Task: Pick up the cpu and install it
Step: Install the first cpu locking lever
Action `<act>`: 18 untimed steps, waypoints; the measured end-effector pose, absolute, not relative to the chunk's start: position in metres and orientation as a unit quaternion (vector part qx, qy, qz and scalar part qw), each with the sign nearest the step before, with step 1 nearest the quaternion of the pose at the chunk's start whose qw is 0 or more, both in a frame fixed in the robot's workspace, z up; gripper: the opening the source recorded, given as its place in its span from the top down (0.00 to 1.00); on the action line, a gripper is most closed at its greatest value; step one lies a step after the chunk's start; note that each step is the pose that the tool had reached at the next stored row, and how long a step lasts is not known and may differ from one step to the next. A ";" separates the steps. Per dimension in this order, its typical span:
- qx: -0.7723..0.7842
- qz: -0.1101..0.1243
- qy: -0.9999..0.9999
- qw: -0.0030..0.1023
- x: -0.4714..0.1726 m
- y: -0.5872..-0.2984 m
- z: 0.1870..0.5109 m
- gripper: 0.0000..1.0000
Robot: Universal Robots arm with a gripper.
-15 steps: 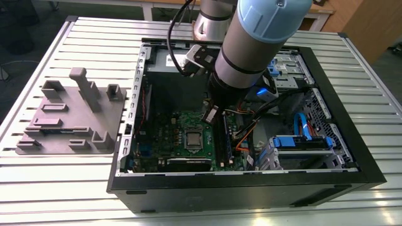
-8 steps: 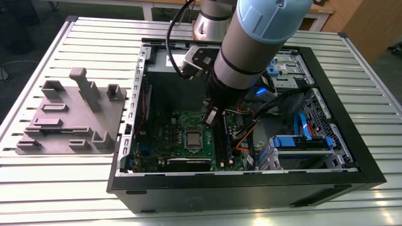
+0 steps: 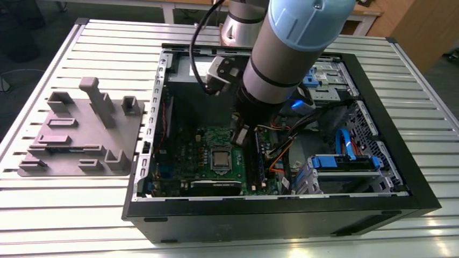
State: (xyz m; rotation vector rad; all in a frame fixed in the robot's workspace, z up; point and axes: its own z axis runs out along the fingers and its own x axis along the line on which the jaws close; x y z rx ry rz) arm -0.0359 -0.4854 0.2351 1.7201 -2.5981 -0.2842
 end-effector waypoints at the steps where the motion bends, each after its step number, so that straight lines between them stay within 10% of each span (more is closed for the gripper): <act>1: 0.553 -0.091 -0.829 0.006 -0.036 -0.486 0.235 0.90; 18: 0.572 -0.089 -0.815 0.006 -0.037 -0.498 0.230 0.90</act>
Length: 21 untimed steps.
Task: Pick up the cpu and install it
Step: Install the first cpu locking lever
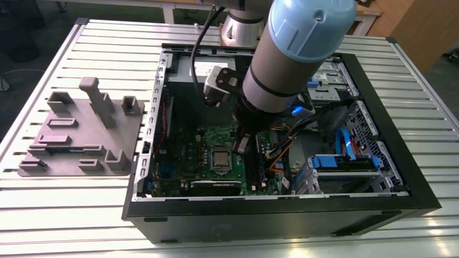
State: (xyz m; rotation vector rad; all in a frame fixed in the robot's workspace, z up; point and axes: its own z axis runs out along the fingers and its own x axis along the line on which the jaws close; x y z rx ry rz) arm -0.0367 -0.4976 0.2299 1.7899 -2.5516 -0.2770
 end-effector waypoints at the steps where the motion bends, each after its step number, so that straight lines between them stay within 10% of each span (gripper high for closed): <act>1: 0.575 -0.088 -0.813 0.006 -0.037 -0.498 0.230 0.90; 21: 0.594 -0.086 -0.800 0.005 -0.038 -0.502 0.228 0.90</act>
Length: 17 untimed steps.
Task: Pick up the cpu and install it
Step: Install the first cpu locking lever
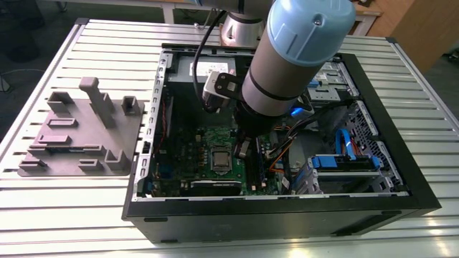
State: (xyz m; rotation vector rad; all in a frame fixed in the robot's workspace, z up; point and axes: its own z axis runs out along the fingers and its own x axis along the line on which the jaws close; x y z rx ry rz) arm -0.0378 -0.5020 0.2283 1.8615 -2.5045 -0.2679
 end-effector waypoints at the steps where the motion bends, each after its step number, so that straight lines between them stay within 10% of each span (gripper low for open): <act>1: 0.594 -0.086 -0.800 0.005 -0.038 -0.502 0.228 0.90; 17: 0.614 -0.085 -0.785 0.007 -0.038 -0.503 0.226 0.90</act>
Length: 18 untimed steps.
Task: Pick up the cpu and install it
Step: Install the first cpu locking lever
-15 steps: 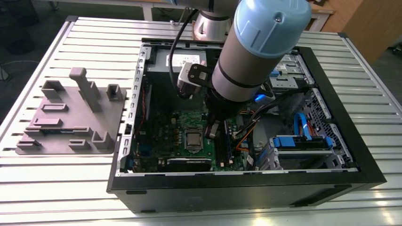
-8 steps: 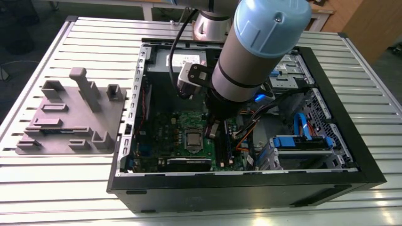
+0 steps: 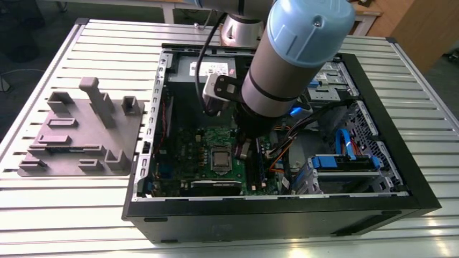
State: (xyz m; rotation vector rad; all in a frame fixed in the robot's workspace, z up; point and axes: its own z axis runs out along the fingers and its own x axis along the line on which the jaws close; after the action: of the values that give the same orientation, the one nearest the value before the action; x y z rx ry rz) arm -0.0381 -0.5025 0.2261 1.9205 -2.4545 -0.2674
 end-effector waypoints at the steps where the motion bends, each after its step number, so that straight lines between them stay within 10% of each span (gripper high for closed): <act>1: 0.614 -0.085 -0.784 0.007 -0.038 -0.503 0.226 0.90; 18: 0.636 -0.083 -0.767 0.011 -0.038 -0.511 0.216 0.90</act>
State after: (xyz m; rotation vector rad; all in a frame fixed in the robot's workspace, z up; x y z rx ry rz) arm -0.0381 -0.5112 0.2155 1.9843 -2.3932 -0.2591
